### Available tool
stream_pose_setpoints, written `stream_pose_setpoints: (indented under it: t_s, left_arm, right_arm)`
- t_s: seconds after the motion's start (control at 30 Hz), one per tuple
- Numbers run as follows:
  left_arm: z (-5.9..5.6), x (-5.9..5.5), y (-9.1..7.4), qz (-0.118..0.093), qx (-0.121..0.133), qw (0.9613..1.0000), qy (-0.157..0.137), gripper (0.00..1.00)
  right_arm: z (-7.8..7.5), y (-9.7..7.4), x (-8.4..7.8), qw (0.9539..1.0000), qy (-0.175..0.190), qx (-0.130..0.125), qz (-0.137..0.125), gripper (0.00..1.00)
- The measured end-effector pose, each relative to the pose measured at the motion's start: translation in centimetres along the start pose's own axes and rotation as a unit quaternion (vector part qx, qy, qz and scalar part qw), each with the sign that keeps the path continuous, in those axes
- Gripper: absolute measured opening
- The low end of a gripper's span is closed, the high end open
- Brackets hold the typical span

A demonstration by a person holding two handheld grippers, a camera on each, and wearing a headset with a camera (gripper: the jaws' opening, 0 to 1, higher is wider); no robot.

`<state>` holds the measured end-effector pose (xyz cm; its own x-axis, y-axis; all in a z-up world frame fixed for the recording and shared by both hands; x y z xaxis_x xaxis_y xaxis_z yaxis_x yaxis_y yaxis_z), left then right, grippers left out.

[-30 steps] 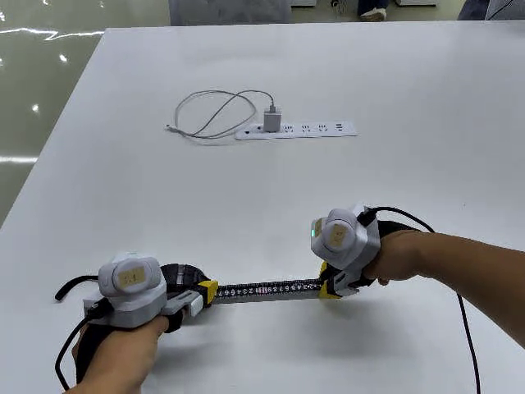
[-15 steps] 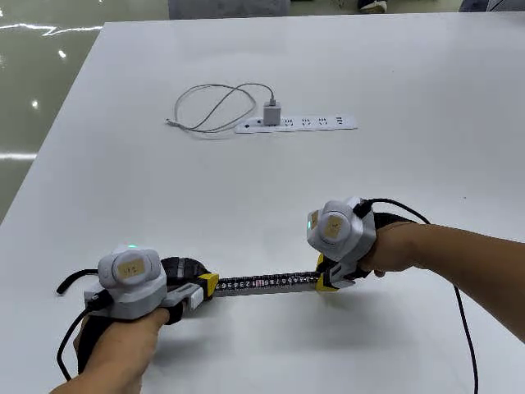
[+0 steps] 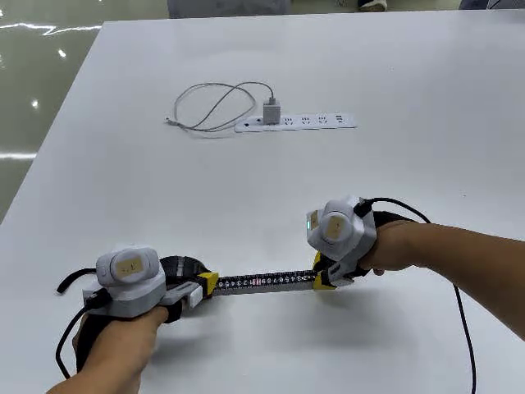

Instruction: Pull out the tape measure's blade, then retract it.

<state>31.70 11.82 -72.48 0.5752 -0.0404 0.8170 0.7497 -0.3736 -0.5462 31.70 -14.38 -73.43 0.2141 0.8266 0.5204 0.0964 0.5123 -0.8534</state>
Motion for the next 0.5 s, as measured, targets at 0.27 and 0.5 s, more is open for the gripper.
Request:
stream_pose_setpoints:
  t_s: [0.27, 0.5]
  left_arm:
    - [0.14, 0.04, -0.01, 0.004, -0.003, 1.0000, -0.004, 0.61]
    - [0.11, 0.00, 0.03, 0.004, -0.003, 1.0000, -0.003, 0.61]
  right_arm:
    - [0.06, 0.24, 0.31, 1.0000, -0.001, 0.000, -0.004, 0.10]
    - [0.14, 0.39, 0.51, 1.0000, -0.004, -0.001, -0.005, 0.10]
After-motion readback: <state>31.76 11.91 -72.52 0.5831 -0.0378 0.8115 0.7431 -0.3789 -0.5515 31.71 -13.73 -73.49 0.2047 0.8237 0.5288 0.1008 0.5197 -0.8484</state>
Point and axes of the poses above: the centre of the closed fingertips' face, and the gripper's own axes: y roughly forward along the fingers, z roughly to its left, x roughly out of its top, the point moved 8 cm from there along -y, roughly backward along the fingers, and after that the axes turned 9 degrees about -z, right-handed, at the moved point
